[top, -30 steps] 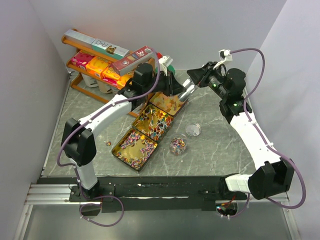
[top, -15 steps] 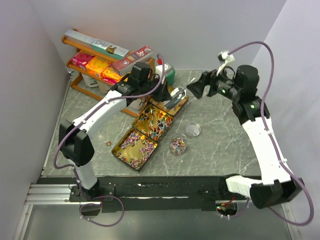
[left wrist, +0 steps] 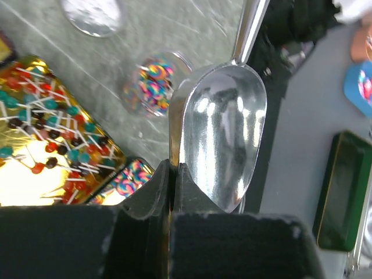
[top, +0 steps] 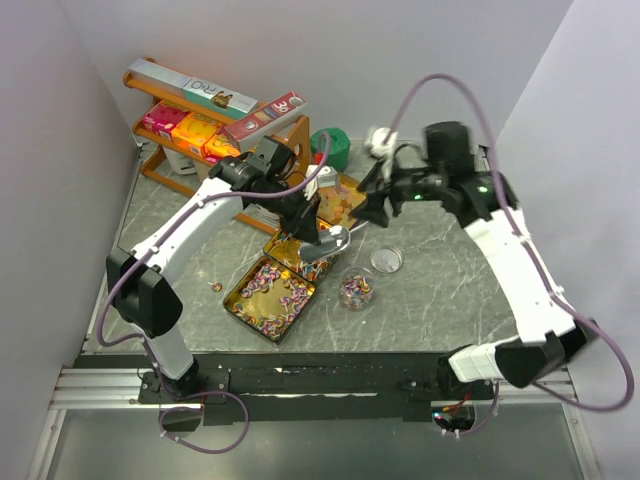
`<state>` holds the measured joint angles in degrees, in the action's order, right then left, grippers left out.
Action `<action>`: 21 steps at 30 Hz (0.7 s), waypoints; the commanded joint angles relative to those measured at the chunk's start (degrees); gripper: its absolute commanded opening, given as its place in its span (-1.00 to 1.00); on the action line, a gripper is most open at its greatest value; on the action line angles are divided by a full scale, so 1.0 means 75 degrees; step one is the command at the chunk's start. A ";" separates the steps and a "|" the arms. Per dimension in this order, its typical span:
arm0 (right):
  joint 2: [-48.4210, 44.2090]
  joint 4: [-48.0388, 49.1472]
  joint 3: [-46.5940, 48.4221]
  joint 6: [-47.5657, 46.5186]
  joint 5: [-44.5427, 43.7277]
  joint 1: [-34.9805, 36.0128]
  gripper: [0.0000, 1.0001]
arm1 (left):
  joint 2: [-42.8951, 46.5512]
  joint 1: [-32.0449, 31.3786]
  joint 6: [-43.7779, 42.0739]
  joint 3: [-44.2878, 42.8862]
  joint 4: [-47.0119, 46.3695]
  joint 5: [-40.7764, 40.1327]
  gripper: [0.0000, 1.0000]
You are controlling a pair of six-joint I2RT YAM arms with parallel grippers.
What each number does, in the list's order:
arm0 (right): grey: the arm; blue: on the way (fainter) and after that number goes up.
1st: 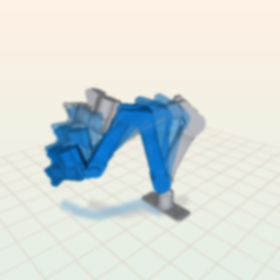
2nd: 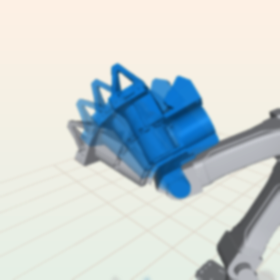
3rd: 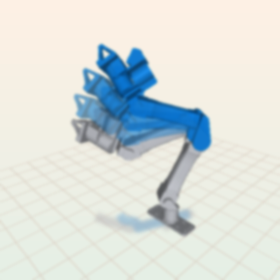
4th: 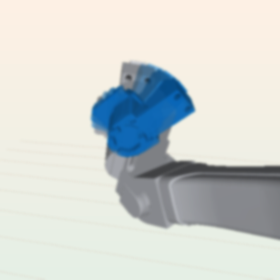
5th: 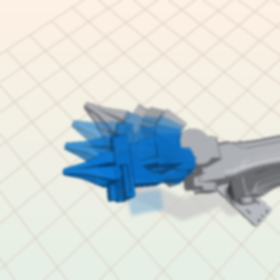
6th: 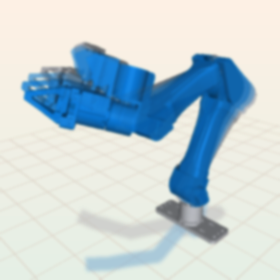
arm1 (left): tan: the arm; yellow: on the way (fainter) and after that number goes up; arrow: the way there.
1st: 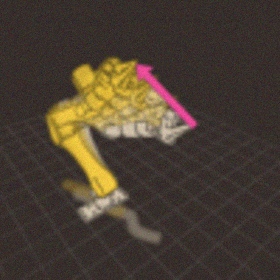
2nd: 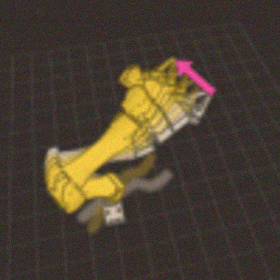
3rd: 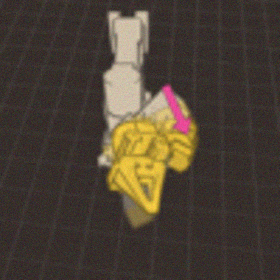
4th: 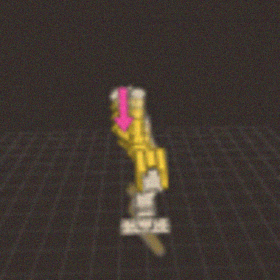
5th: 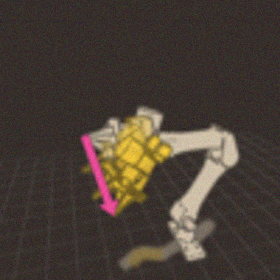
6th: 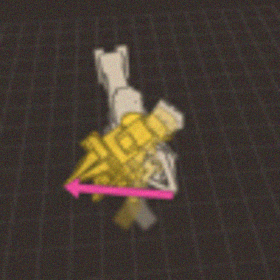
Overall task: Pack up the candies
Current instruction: Adjust the spatula.
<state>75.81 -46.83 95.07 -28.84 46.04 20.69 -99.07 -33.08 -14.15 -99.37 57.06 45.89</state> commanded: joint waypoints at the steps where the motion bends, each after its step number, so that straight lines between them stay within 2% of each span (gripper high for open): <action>1: 0.0263 -0.1221 -0.0007 -0.1111 -0.0163 0.0616 0.33 | 0.0669 -0.0007 -0.1053 -0.0274 0.0841 0.0784 -0.98; 5: 0.0041 -0.1408 -0.0370 -0.1381 0.0165 0.0652 0.25 | 0.0763 0.0016 -0.1417 -0.0251 0.1134 0.0948 -0.98; 12: -0.0007 -0.1807 -0.0617 -0.1732 0.0551 0.0757 0.24 | 0.0892 0.0016 -0.1757 -0.0262 0.1310 0.1217 -0.98; 18: 0.0028 -0.1597 -0.0699 -0.1534 0.0471 0.1003 0.13 | 0.0705 0.0040 -0.1805 -0.0356 0.1404 0.1510 -0.98; 21: 0.0180 -0.1444 -0.0629 -0.1359 0.0470 0.1155 -0.01 | 0.0588 0.0051 -0.1723 -0.0309 0.1369 0.1615 -0.98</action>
<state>77.47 -59.35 89.86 -40.10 48.60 28.01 -94.96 -32.95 -25.32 -99.37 67.13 53.30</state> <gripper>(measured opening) 0.528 0.040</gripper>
